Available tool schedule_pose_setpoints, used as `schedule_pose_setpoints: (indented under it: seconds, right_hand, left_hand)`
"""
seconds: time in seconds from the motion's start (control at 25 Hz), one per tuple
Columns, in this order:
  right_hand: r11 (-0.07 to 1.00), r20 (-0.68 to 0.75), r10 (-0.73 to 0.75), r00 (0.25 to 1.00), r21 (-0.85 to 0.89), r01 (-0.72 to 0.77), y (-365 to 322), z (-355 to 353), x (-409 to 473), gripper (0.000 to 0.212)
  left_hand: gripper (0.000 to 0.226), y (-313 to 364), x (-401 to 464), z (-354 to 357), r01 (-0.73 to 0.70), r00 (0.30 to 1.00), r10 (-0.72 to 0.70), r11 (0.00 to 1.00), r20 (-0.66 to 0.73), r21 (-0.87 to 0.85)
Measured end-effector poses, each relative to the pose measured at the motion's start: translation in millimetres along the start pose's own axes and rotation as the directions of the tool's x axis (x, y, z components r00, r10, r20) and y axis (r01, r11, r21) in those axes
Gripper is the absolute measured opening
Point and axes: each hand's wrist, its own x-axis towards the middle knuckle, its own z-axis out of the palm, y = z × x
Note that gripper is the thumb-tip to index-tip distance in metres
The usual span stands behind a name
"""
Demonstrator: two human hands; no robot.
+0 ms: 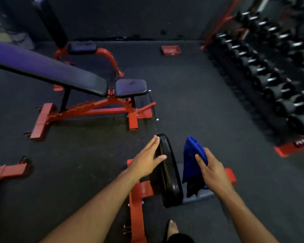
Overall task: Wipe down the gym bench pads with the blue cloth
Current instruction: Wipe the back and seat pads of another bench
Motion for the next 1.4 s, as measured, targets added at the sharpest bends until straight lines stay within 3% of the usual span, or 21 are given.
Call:
schedule_pose_setpoints:
  seconds: [0.24,0.4,0.48,0.64,0.72,0.8,0.96,1.24,1.4]
  right_hand:
    - [0.996,-0.152,0.08,0.985,0.042,-0.075,22,7,-52,0.009]
    - [0.977,-0.161,0.178,0.971,0.143,-0.155,16,46,-60,0.009]
    - [0.97,-0.182,0.187,0.965,0.191,-0.152,-1,73,-62,0.008]
    - [0.972,-0.358,0.227,0.906,0.141,-0.187,-26,112,-63,0.005]
    - [0.949,-0.446,0.313,0.838,0.172,-0.263,-32,121,-66,0.008]
    - [0.914,-0.542,0.405,0.736,0.227,-0.336,-43,136,-74,0.006]
    - [0.856,-0.641,0.483,0.596,0.205,-0.475,-71,166,-75,0.026]
    - [0.835,-0.7,0.499,0.511,0.229,-0.501,-76,181,-70,0.034]
    - [0.808,-0.78,0.489,0.391,0.236,-0.54,-66,197,-59,0.044]
  left_hand:
    - [0.083,-10,0,-2,0.001,0.999,-0.002,1.0,0.036,0.02]
    - [0.094,-25,4,-5,-0.059,0.998,0.059,0.997,0.001,0.042]
    - [0.095,-30,8,-7,-0.106,0.994,0.106,0.994,-0.012,0.036]
    - [0.09,-61,27,-20,-0.272,0.962,0.271,0.96,0.013,0.071]
    - [0.083,-77,42,-37,-0.404,0.913,0.385,0.9,0.137,0.162]
    - [0.08,-81,58,-61,-0.561,0.821,0.479,0.78,0.312,0.277]
    - [0.08,-63,81,-103,-0.737,0.665,0.483,0.55,0.57,0.394]
    - [0.062,-45,117,-120,-0.851,0.519,0.517,0.383,0.681,0.358]
    - [0.056,-45,131,-122,-0.892,0.438,0.528,0.355,0.727,0.28]
